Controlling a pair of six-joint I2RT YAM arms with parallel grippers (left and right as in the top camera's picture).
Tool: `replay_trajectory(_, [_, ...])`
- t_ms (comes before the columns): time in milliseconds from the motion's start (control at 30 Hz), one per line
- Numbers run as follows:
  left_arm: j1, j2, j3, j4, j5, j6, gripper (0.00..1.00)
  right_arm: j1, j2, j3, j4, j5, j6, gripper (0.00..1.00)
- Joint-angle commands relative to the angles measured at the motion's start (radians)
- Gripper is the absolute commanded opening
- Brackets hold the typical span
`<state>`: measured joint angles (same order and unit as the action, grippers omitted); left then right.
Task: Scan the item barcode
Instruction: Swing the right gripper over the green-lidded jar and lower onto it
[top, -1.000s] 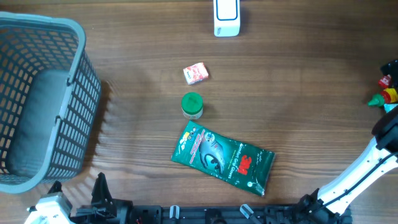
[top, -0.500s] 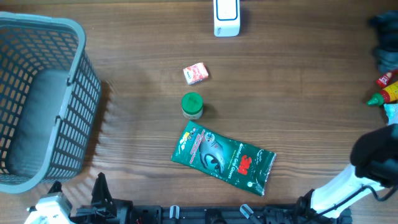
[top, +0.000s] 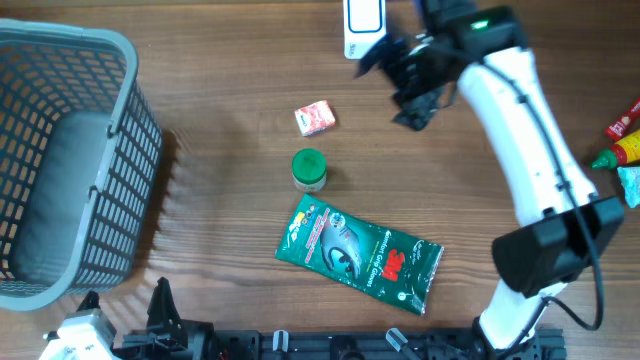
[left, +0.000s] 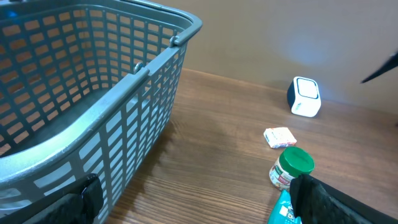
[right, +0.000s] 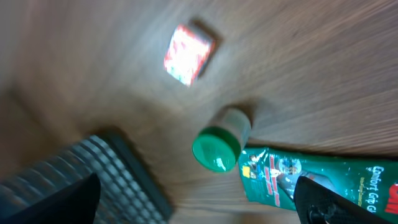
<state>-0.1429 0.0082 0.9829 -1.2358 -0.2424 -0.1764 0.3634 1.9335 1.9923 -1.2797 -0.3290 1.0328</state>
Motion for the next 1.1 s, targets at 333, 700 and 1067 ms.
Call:
replay_trajectory(333, [0.006, -0.003, 0.003, 0.001, -0.013, 0.012, 1.0, 0.357, 0.223, -0.022, 0.018, 0.3, 0.268, 1.0])
replay_trajectory(700, [0.006, -0.003, 0.003, 0.001, -0.013, 0.012, 1.0, 0.364, 0.322, -0.023, 0.035, 0.284, 0.195, 0.87])
replay_trajectory(1067, [0.006, -0.003, 0.003, 0.001, -0.013, 0.012, 1.0, 0.341, 0.322, -0.022, 0.021, 0.329, -0.711, 0.74])
